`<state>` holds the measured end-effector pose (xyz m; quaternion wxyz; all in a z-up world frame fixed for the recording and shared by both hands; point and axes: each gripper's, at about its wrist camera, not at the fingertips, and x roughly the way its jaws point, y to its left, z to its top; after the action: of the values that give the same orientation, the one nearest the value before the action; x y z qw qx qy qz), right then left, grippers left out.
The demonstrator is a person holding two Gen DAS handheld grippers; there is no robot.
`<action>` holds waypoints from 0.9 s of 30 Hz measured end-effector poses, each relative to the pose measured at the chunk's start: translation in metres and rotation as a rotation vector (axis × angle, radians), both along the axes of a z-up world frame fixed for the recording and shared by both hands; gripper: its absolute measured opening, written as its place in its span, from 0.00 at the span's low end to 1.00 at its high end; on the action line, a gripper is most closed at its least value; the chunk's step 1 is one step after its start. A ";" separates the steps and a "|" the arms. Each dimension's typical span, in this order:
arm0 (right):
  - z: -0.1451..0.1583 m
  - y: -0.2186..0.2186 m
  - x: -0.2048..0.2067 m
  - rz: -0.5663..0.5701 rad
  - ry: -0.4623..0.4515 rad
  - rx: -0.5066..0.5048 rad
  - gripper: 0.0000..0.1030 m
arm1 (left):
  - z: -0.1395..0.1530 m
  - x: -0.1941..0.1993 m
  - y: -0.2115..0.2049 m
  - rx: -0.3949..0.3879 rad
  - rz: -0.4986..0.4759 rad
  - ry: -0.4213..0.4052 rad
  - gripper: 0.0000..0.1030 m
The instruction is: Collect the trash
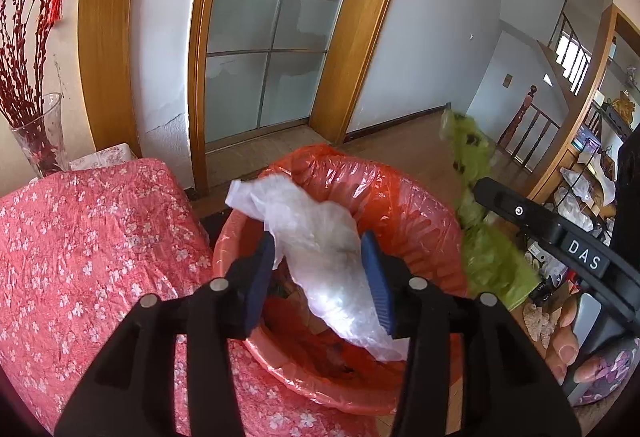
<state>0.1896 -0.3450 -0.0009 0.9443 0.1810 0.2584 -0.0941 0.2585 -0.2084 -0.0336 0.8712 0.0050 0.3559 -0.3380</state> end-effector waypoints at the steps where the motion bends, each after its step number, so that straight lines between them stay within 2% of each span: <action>1: -0.001 0.000 -0.001 0.001 0.002 -0.002 0.29 | -0.002 0.001 0.002 -0.002 0.001 0.006 0.46; 3: -0.001 0.001 -0.002 -0.001 0.005 -0.002 0.31 | -0.004 0.003 0.006 0.000 0.014 0.017 0.48; 6: 0.001 0.002 -0.007 -0.014 0.002 -0.007 0.40 | -0.005 0.000 0.014 0.004 0.041 0.018 0.49; 8: 0.005 0.004 -0.013 -0.028 -0.008 -0.023 0.50 | -0.002 -0.004 0.025 0.004 0.062 -0.001 0.51; 9: 0.008 0.007 -0.018 -0.038 -0.020 -0.044 0.61 | 0.001 -0.010 0.032 0.006 0.079 -0.023 0.54; 10: 0.011 0.010 -0.022 -0.045 -0.031 -0.061 0.66 | 0.004 -0.015 0.040 0.006 0.096 -0.045 0.58; 12: 0.019 0.022 -0.035 -0.062 -0.063 -0.114 0.86 | 0.011 -0.030 0.056 0.006 0.124 -0.087 0.62; 13: 0.021 0.026 -0.041 -0.071 -0.077 -0.137 0.93 | 0.014 -0.038 0.065 0.008 0.139 -0.111 0.65; 15: 0.027 0.039 -0.056 -0.113 -0.111 -0.203 0.98 | 0.023 -0.052 0.083 0.022 0.179 -0.166 0.72; 18: 0.034 0.057 -0.075 -0.173 -0.151 -0.283 0.98 | 0.032 -0.084 0.113 0.060 0.263 -0.278 0.84; 21: 0.037 0.075 -0.094 -0.208 -0.161 -0.327 0.98 | 0.036 -0.110 0.141 0.109 0.347 -0.359 0.89; 24: 0.036 0.090 -0.109 -0.233 -0.154 -0.342 0.98 | 0.035 -0.133 0.166 0.133 0.429 -0.392 0.92; 27: 0.035 0.108 -0.120 -0.196 -0.155 -0.350 0.98 | 0.037 -0.150 0.188 0.131 0.506 -0.389 0.93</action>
<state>0.0692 -0.2373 0.0336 0.9646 0.0451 0.1459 -0.2148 0.1089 -0.0206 0.0033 0.9771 0.0370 0.1937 -0.0797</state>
